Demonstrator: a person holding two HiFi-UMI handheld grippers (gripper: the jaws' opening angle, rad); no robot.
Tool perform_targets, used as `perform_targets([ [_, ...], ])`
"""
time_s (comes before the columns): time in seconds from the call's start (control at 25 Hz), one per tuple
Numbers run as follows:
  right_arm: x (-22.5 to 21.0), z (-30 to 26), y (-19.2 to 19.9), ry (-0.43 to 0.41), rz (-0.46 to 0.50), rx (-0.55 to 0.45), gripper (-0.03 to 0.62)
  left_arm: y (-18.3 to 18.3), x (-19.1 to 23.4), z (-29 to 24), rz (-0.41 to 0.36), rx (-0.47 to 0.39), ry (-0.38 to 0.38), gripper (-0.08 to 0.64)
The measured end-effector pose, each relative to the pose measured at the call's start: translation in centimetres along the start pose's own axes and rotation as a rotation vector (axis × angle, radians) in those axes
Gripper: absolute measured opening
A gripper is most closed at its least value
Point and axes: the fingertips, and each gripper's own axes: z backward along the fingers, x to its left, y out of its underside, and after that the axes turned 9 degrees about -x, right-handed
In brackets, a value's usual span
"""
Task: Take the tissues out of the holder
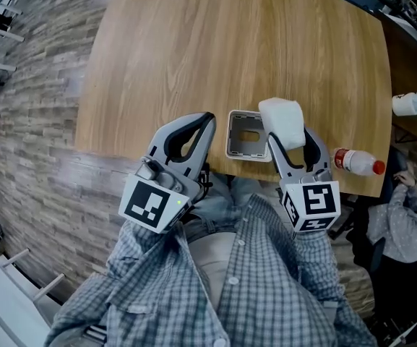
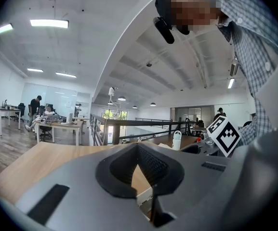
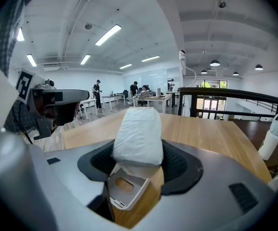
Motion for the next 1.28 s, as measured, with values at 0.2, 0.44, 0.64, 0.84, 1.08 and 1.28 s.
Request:
perform_targets([
  [0.2, -0.3, 0.4, -1.8, -0.036, 0.011, -0.042, 0.270, -0.7, -0.1, -0.3, -0.015, -0.019, -0.007, 0.006],
  [0.44, -0.6, 1.5, -3.9, -0.044, 0.026, -0.087, 0.270, -0.6, -0.4, -0.4, -0.024, -0.030, -0.008, 0.006],
  [0.64, -0.7, 1.8, -4.1, -0.052, 0.055, -0.100, 0.270, -0.3, -0.5, -0.5, -0.021, -0.031, -0.009, 0.006],
  [0.84, -0.3, 1.9, -4.3, -0.066, 0.063, -0.114, 0.270, -0.2, -0.3, -0.6, -0.018, -0.029, -0.011, 0.006],
  [1.08, 0.4, 1.9, -4.6, -0.086, 0.087, -0.140, 0.270, 0.3, -0.1, -0.7, -0.009, -0.024, -0.013, 0.006],
  [1.28, 0.7, 2.0, -4.8, -0.100, 0.095, -0.151, 0.270, 0.1, 0.2, -0.6, -0.010, -0.021, -0.022, 0.006],
])
